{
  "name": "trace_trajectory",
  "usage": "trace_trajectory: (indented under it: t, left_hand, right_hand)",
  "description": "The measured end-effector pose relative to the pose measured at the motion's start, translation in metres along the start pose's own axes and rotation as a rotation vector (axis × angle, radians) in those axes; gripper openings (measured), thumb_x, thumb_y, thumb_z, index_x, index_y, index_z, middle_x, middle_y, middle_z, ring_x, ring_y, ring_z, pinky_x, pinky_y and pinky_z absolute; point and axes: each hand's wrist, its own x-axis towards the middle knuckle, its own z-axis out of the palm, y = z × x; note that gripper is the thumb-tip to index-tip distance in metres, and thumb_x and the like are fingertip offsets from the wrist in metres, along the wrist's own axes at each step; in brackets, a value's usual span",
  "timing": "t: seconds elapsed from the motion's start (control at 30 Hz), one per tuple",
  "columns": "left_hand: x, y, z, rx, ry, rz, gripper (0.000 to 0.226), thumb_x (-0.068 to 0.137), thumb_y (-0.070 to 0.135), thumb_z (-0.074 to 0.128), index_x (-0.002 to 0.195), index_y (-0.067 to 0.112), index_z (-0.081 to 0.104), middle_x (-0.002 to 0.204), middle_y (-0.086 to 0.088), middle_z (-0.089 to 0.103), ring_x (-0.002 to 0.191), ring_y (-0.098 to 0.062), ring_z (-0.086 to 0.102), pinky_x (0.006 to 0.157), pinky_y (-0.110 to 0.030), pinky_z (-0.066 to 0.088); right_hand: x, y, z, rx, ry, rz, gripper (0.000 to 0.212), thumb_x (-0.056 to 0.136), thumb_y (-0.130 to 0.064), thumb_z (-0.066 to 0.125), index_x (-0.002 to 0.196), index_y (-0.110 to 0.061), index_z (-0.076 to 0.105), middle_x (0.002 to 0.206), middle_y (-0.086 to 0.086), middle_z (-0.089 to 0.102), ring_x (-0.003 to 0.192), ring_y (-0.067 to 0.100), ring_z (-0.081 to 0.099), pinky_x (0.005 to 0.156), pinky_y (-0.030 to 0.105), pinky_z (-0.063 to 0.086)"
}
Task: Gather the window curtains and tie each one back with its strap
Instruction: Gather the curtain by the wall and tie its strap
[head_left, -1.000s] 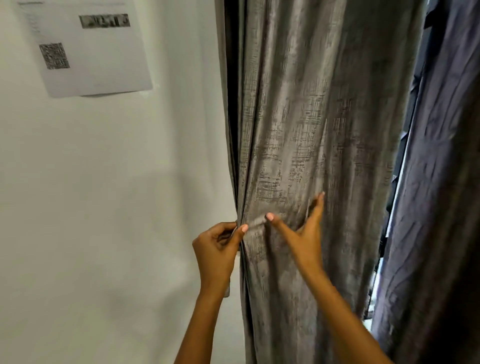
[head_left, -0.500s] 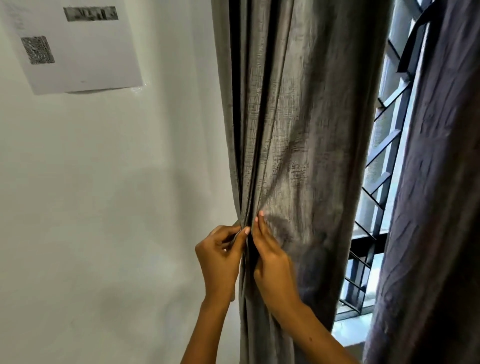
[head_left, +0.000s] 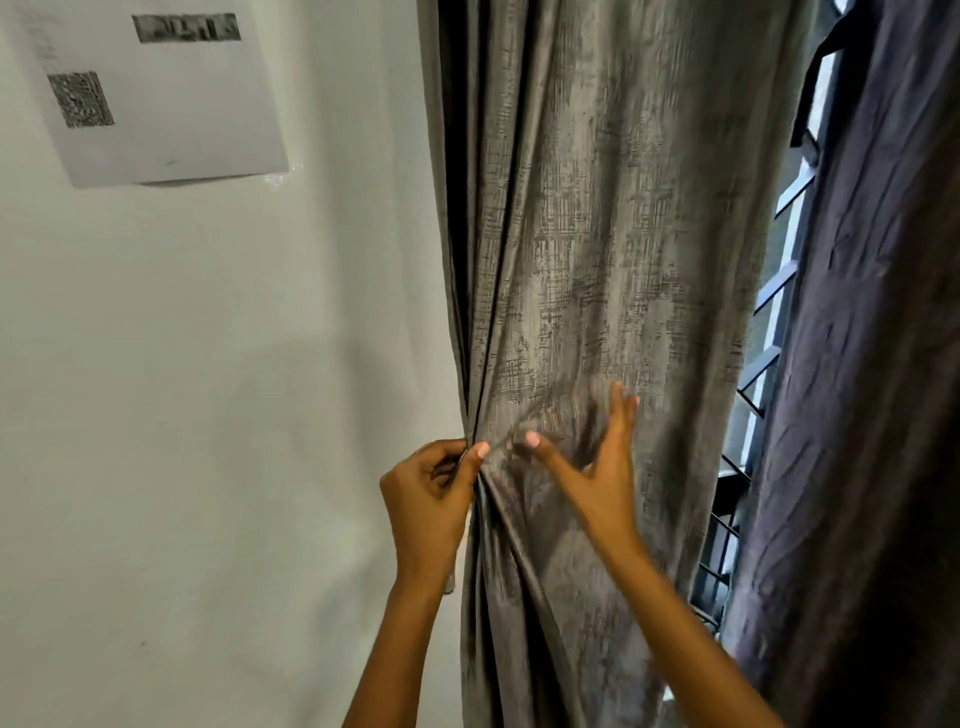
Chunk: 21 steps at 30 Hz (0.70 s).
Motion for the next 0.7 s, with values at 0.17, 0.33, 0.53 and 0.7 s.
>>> trace_trajectory:
  t: [0.17, 0.33, 0.53, 0.7]
  left_hand:
    - [-0.003, -0.003, 0.005, 0.024, 0.003, 0.013, 0.015, 0.078, 0.022, 0.076, 0.086, 0.01, 0.075, 0.079, 0.003, 0.073, 0.071, -0.004, 0.069, 0.068, -0.02, 0.057]
    - [-0.006, -0.002, 0.012, 0.084, 0.049, 0.07, 0.005, 0.079, 0.021, 0.075, 0.082, 0.017, 0.074, 0.075, 0.007, 0.07, 0.069, -0.003, 0.067, 0.067, -0.014, 0.053]
    - [-0.009, 0.001, 0.012, 0.077, 0.04, 0.094, 0.003, 0.08, 0.014, 0.073, 0.082, 0.017, 0.074, 0.076, 0.005, 0.071, 0.07, -0.002, 0.067, 0.067, -0.014, 0.053]
    - [-0.013, 0.002, 0.013, 0.005, -0.026, 0.065, 0.006, 0.082, 0.016, 0.071, 0.086, 0.014, 0.075, 0.077, 0.005, 0.072, 0.072, -0.006, 0.069, 0.067, -0.023, 0.057]
  right_hand:
    - [0.015, 0.002, -0.002, 0.353, -0.101, 0.031, 0.061, 0.073, -0.018, 0.079, 0.129, -0.013, 0.054, 0.118, 0.005, 0.067, 0.11, 0.014, 0.063, 0.092, 0.041, 0.052]
    - [-0.029, -0.004, 0.008, -0.299, 0.259, -0.407, 0.035, 0.082, -0.004, 0.056, 0.114, -0.01, 0.069, 0.068, 0.003, 0.069, 0.056, 0.001, 0.05, 0.058, 0.019, 0.044]
    - [-0.053, -0.006, 0.023, -0.454, 0.04, -0.48, 0.091, 0.068, 0.016, 0.06, 0.146, -0.022, 0.03, 0.142, 0.003, 0.049, 0.099, 0.016, 0.067, 0.07, 0.032, 0.059]
    - [-0.047, 0.0, 0.026, -0.433, -0.038, -0.48, 0.077, 0.074, 0.009, 0.059, 0.144, -0.016, 0.039, 0.151, 0.0, 0.035, 0.123, 0.013, 0.051, 0.084, 0.02, 0.05]
